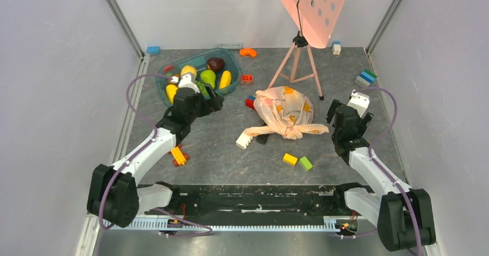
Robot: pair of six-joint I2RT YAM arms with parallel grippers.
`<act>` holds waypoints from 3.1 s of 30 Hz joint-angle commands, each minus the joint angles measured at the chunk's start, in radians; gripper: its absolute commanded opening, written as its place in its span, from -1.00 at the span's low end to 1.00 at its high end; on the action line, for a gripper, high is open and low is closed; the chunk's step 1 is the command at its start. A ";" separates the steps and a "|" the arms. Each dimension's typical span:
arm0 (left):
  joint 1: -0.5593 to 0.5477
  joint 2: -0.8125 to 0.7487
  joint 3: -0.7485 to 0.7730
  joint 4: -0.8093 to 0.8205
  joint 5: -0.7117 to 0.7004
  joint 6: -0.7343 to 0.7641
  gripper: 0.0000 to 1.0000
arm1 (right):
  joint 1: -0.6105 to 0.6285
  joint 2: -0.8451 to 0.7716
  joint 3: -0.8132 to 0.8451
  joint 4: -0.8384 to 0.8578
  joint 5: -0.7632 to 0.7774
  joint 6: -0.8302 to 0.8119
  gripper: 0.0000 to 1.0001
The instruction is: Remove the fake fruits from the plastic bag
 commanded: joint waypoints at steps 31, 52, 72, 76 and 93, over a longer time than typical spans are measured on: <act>-0.690 0.470 0.401 -0.086 -0.307 -0.415 0.45 | 0.003 -0.352 0.059 -0.263 -0.169 0.059 0.99; -0.690 0.558 0.457 0.011 -0.292 -0.314 -0.47 | 0.004 -0.418 0.095 -0.284 -0.291 -0.018 0.90; -0.690 0.336 0.584 -0.253 -0.403 -0.296 -0.96 | 0.013 -0.483 0.041 -0.098 -1.093 -0.052 0.36; -0.689 0.321 0.594 -0.294 -0.420 -0.304 -0.96 | 0.047 -0.486 0.048 -0.110 -1.137 -0.023 0.33; -0.690 0.318 0.639 -0.348 -0.412 -0.350 -0.96 | 0.491 -0.407 0.027 -0.250 -0.722 0.144 0.18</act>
